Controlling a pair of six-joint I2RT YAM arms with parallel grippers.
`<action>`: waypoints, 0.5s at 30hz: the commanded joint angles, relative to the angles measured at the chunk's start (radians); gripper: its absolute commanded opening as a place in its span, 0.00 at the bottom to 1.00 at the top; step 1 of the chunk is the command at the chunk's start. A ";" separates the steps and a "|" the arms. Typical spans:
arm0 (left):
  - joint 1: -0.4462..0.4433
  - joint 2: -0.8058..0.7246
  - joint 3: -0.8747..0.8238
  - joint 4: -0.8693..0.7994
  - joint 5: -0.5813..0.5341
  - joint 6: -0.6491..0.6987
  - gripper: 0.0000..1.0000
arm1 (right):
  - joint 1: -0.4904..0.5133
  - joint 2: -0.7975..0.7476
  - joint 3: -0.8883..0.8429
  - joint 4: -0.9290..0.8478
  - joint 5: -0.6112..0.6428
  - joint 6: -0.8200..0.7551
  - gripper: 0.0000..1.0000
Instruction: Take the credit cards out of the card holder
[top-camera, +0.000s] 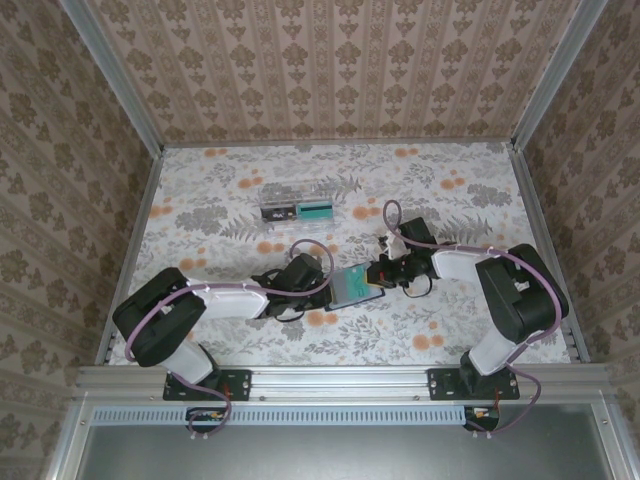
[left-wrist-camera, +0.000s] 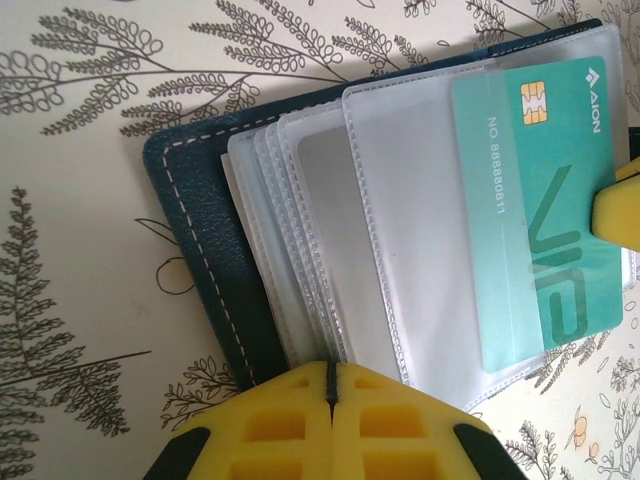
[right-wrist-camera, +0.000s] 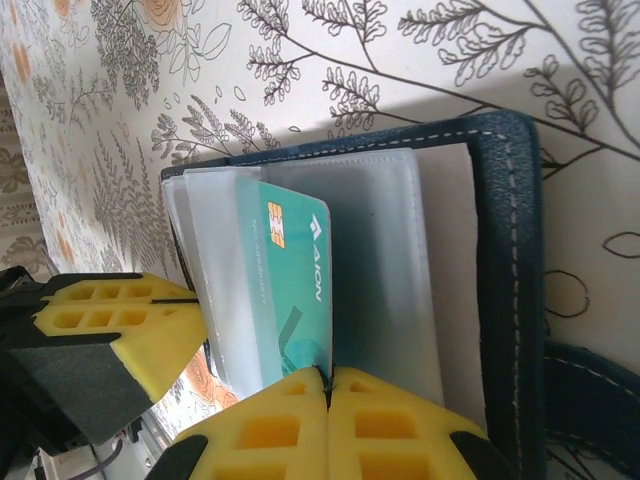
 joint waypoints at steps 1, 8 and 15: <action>0.010 0.015 -0.046 -0.085 -0.002 0.032 0.03 | -0.024 -0.030 -0.012 -0.043 0.013 -0.017 0.00; 0.020 -0.001 -0.050 -0.083 0.011 0.050 0.03 | -0.083 -0.110 -0.038 -0.046 0.008 -0.008 0.00; 0.025 -0.040 -0.051 -0.087 0.015 0.056 0.03 | -0.110 -0.212 -0.046 -0.074 0.020 0.001 0.00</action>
